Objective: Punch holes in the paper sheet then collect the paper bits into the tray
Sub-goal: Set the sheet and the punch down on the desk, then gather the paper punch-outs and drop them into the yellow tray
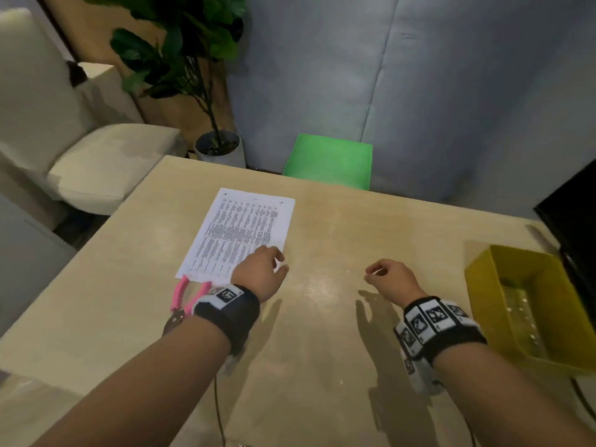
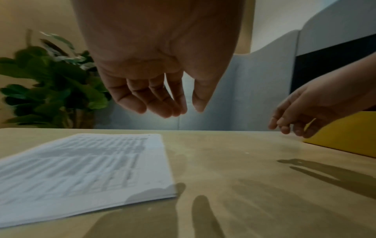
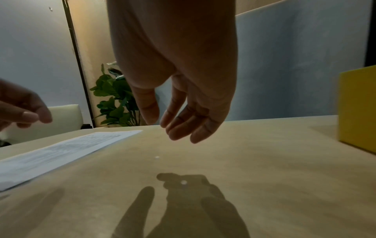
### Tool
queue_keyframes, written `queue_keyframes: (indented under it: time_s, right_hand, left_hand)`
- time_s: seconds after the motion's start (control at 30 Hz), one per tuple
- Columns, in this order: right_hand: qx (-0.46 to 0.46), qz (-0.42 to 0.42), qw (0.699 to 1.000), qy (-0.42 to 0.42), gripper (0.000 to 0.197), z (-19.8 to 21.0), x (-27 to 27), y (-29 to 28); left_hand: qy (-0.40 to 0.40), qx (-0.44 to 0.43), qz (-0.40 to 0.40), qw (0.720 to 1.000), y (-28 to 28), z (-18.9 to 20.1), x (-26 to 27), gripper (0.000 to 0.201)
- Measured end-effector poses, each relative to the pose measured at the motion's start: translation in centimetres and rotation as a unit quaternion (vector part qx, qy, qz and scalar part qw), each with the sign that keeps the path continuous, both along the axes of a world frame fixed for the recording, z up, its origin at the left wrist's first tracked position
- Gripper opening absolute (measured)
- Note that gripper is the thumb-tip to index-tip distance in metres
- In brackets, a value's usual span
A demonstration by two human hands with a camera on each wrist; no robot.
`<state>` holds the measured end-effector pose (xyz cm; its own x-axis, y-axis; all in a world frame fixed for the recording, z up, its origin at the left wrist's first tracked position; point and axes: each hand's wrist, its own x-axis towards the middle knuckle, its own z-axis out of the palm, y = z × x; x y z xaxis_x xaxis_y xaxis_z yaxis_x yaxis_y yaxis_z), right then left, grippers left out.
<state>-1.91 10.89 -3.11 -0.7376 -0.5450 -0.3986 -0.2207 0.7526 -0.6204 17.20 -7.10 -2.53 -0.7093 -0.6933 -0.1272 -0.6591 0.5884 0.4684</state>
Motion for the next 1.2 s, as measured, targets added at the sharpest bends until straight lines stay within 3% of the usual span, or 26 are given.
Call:
queue_keyframes:
  time_s: [0.17,0.37,0.8,0.97,1.2]
  right_hand:
    - [0.029,-0.011,0.999,0.012,0.013,-1.0,-0.8,4.6]
    - [0.056,0.024,0.998,0.023,0.026,-1.8,-0.6,7.3]
    - [0.120,0.164,0.971,0.127,0.027,-3.5,0.4,5.3]
    - [0.132,0.166,0.966,0.151,0.041,-4.1,0.5,5.1]
    - [0.094,0.135,0.979,0.122,0.020,-4.1,-0.5,4.6]
  left_hand:
    - [-0.027,-0.001,-0.082,0.996,4.4,-1.1,-3.7,0.023]
    - [-0.057,0.009,-0.117,0.991,7.0,-2.6,-6.2,0.024]
    - [-0.140,-0.040,-0.175,0.974,8.1,-5.0,-9.7,0.044]
    - [-0.201,-0.068,-0.195,0.958,7.7,-5.1,-11.0,0.039]
    - [-0.209,-0.124,-0.222,0.944,7.4,-5.0,-11.5,0.019]
